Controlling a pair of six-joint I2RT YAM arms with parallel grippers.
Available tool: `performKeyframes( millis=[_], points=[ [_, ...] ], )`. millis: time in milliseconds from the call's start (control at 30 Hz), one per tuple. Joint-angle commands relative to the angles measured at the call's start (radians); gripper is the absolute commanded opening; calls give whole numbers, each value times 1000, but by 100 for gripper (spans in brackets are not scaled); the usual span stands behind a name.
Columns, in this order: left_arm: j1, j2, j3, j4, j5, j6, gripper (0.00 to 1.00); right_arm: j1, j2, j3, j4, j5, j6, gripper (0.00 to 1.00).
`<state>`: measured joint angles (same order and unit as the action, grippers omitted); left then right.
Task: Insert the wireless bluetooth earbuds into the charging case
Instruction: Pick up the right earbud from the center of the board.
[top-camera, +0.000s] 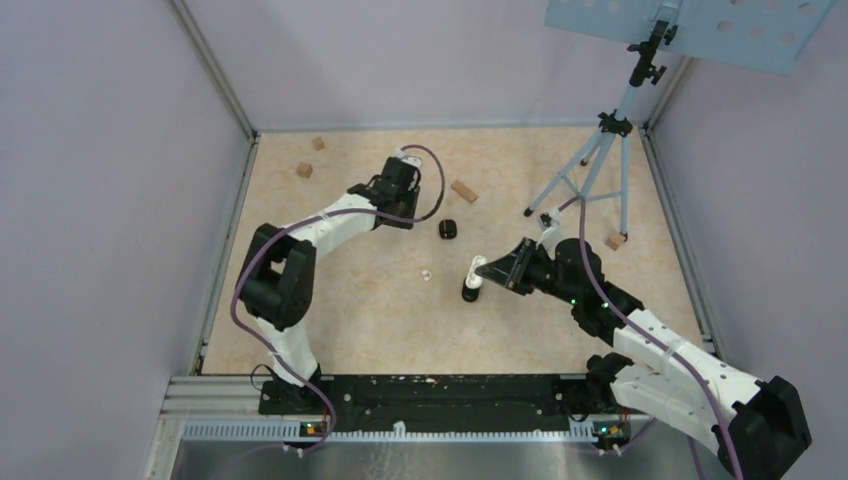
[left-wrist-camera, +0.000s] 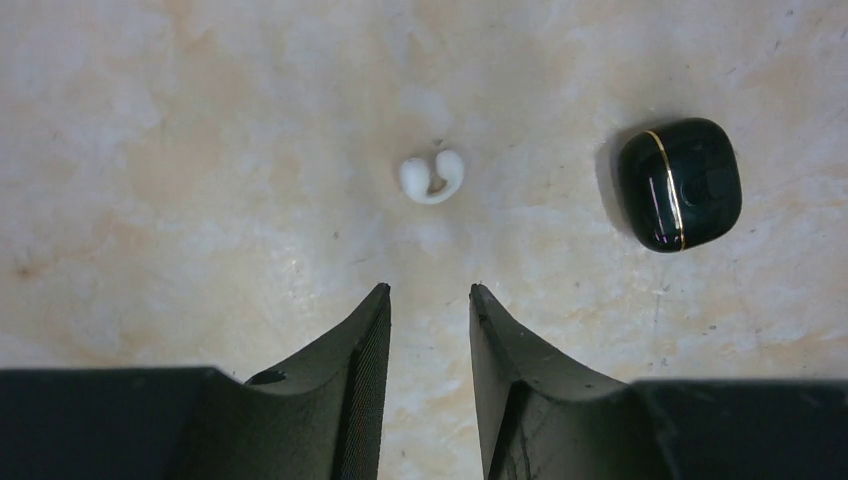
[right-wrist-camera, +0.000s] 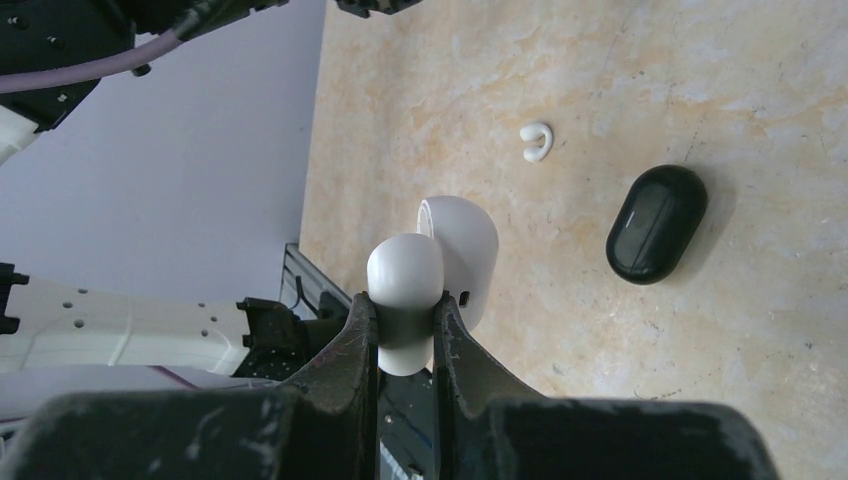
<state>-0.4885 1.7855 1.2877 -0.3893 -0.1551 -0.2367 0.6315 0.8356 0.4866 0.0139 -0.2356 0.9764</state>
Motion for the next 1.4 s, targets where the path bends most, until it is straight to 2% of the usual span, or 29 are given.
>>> performKeyframes(
  millis=[0, 200, 333, 533, 1100, 1367],
  points=[
    [-36, 99, 126, -20, -4, 210, 39, -8, -14, 39, 32, -3, -9, 0],
    [-43, 148, 153, 50, 21, 275, 38, -8, -26, 41, 8, 5, -7, 0],
    [-41, 213, 207, 4, 4, 293, 36, -8, -27, 43, 3, 11, -9, 0],
    [-41, 242, 205, -1, 77, 278, 33, -8, -15, 43, 13, 9, -9, 0],
    [-40, 300, 239, -14, -12, 276, 33, -9, -7, 31, 20, 3, -10, 0],
    [-37, 309, 259, -3, -75, 278, 38, -8, -7, 31, 18, 4, -11, 0]
  ],
)
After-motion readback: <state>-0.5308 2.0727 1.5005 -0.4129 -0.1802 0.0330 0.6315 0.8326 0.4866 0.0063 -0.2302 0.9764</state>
